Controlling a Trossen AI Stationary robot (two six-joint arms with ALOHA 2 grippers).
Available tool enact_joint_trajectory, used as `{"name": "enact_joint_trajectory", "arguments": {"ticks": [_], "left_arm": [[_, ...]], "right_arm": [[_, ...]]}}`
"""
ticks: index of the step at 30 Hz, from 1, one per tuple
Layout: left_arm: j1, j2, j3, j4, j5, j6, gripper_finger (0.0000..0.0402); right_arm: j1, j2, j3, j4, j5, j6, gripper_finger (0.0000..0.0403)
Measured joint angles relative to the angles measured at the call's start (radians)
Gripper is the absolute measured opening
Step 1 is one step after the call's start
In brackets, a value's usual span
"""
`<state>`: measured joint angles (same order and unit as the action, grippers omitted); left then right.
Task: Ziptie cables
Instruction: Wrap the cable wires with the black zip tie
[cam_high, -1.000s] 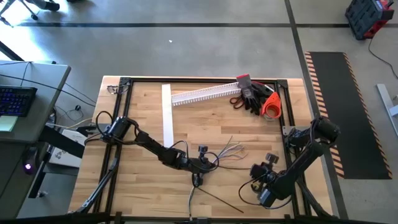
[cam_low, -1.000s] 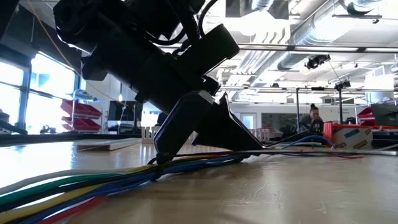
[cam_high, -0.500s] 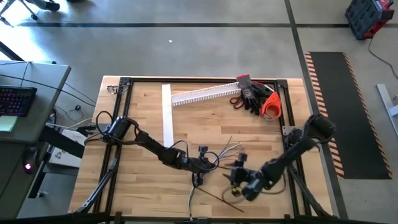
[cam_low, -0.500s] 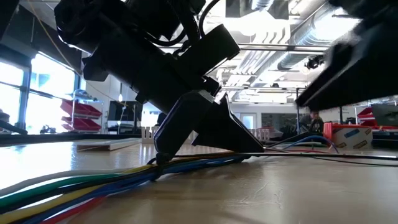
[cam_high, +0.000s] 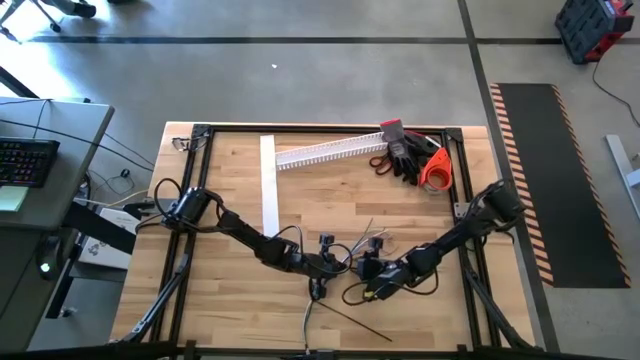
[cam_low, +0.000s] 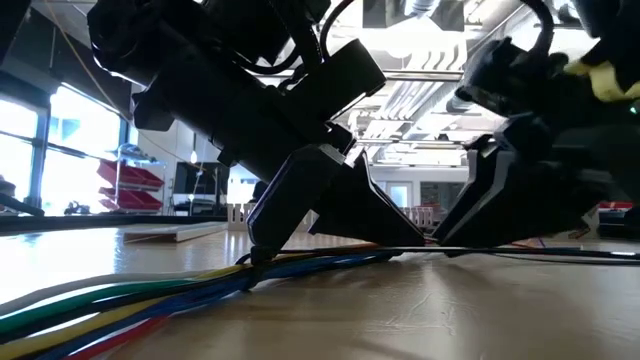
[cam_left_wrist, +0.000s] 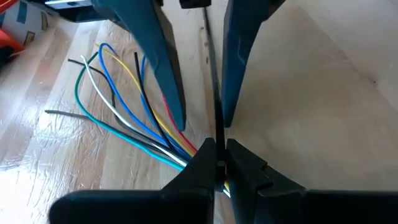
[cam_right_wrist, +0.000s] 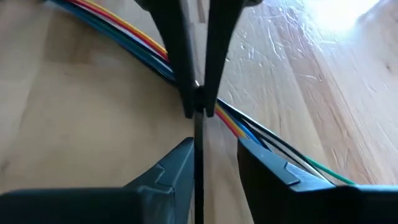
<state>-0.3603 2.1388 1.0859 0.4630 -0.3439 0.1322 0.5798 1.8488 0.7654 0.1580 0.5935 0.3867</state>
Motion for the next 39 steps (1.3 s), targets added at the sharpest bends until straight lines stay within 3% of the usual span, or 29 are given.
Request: {"name": "enact_joint_trajectory", "arguments": {"ticks": [12, 20, 24, 32, 36, 39], "left_arm": [[0.000, 0.000, 0.000, 0.004, 0.002, -0.002, 0.0001], [0.000, 0.000, 0.000, 0.002, 0.000, -0.024, 0.0001], [-0.001, 0.000, 0.000, -0.008, -0.005, -0.025, 0.0001], [-0.005, -0.001, -0.008, -0.044, -0.033, -0.050, 0.0001], [-0.004, -0.001, -0.010, -0.032, -0.028, -0.050, 0.0001], [-0.002, -0.001, -0.010, -0.021, -0.011, -0.045, 0.0001]], "right_arm": [[0.001, 0.034, 0.001, 0.053, 0.007, -0.029, 0.0065], [0.004, 0.034, 0.001, 0.053, -0.005, -0.029, 0.0006], [0.022, 0.034, 0.002, 0.041, -0.011, 0.024, 0.0003], [0.200, 0.028, -0.018, -0.150, 0.063, 0.372, 0.0001], [0.233, 0.014, -0.005, -0.219, 0.110, 0.399, 0.0000], [0.218, -0.017, 0.034, -0.357, 0.077, 0.371, 0.0000]]}}
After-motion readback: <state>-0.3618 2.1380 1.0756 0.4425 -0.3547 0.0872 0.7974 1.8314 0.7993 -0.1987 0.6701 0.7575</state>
